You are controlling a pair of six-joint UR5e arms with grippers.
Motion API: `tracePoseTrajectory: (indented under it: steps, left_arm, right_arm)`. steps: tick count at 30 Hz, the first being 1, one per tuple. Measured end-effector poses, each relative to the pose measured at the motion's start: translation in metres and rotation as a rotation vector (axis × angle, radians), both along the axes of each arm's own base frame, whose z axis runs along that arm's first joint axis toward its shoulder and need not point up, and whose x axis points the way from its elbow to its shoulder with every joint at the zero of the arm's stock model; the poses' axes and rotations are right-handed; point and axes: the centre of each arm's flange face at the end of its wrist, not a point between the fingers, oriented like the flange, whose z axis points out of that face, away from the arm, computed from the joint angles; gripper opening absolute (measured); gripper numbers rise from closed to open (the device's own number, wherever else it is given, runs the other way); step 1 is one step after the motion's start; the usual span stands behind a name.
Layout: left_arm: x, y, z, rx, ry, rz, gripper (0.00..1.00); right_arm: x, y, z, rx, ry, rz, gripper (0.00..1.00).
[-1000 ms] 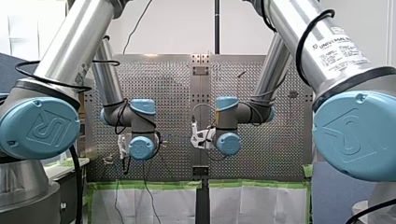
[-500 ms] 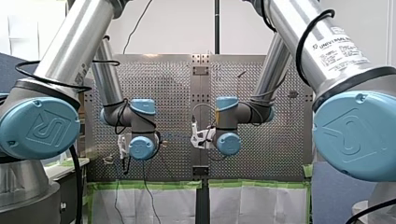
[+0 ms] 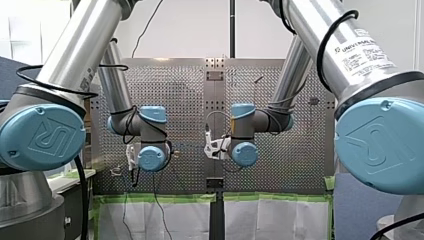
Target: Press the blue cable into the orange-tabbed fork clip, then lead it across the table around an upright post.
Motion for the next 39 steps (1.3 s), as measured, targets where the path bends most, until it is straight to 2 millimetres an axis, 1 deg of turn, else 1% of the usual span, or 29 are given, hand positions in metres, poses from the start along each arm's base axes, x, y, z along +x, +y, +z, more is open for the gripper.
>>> tracePoseTrajectory:
  steps: [20, 23, 30, 39]
  left_arm:
    - [0.000, 0.000, 0.000, 0.000, 0.001, 0.000, 0.00]
    - [-0.003, 0.003, -0.004, 0.011, 0.015, 0.002, 0.00]
    - [-0.012, 0.010, -0.025, 0.046, 0.071, 0.004, 0.00]
    - [-0.013, 0.011, -0.029, 0.051, 0.080, 0.004, 0.00]
  right_arm:
    - [0.000, 0.000, 0.000, -0.001, -0.001, -0.001, 0.00]
    - [0.000, -0.001, 0.001, -0.001, -0.001, -0.001, 0.00]
    - [0.000, -0.001, 0.001, -0.001, -0.001, -0.002, 0.00]
    - [0.000, -0.001, 0.001, -0.001, -0.001, -0.002, 0.00]
